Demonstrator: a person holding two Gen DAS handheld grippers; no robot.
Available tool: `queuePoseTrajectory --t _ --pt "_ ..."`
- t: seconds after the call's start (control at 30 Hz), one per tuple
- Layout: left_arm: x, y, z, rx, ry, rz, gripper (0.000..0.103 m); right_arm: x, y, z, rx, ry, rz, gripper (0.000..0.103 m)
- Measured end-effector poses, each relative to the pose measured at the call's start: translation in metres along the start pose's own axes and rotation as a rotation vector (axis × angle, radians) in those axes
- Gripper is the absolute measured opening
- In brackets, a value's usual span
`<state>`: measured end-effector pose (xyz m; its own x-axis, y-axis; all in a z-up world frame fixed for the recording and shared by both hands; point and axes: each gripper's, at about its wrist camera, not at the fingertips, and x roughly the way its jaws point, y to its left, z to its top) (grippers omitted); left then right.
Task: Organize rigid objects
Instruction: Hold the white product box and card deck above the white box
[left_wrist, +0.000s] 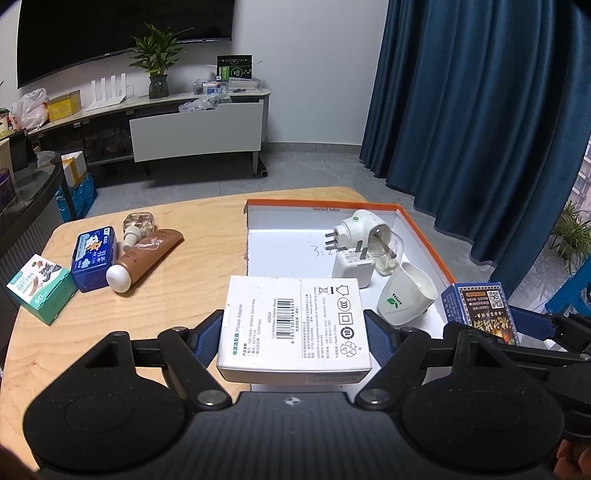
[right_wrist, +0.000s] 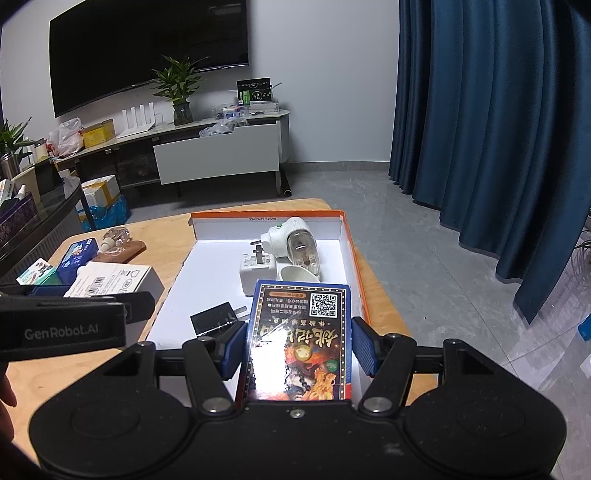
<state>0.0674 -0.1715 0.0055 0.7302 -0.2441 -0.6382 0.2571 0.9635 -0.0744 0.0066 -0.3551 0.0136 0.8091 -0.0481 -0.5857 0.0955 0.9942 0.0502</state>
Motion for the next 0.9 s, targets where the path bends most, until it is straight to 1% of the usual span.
queuePoseTrajectory --t 0.33,0.6,0.9 --pt "0.001 -0.002 -0.004 -0.003 0.017 -0.008 0.079 0.007 0.001 0.002 -0.002 0.012 -0.003 0.072" --pt "0.003 -0.003 -0.013 -0.001 0.043 -0.006 0.079 0.013 0.001 -0.004 -0.003 0.033 -0.004 0.072" --pt "0.005 -0.003 -0.012 0.0 0.048 -0.005 0.079 0.014 0.001 -0.006 0.002 0.039 -0.004 0.072"
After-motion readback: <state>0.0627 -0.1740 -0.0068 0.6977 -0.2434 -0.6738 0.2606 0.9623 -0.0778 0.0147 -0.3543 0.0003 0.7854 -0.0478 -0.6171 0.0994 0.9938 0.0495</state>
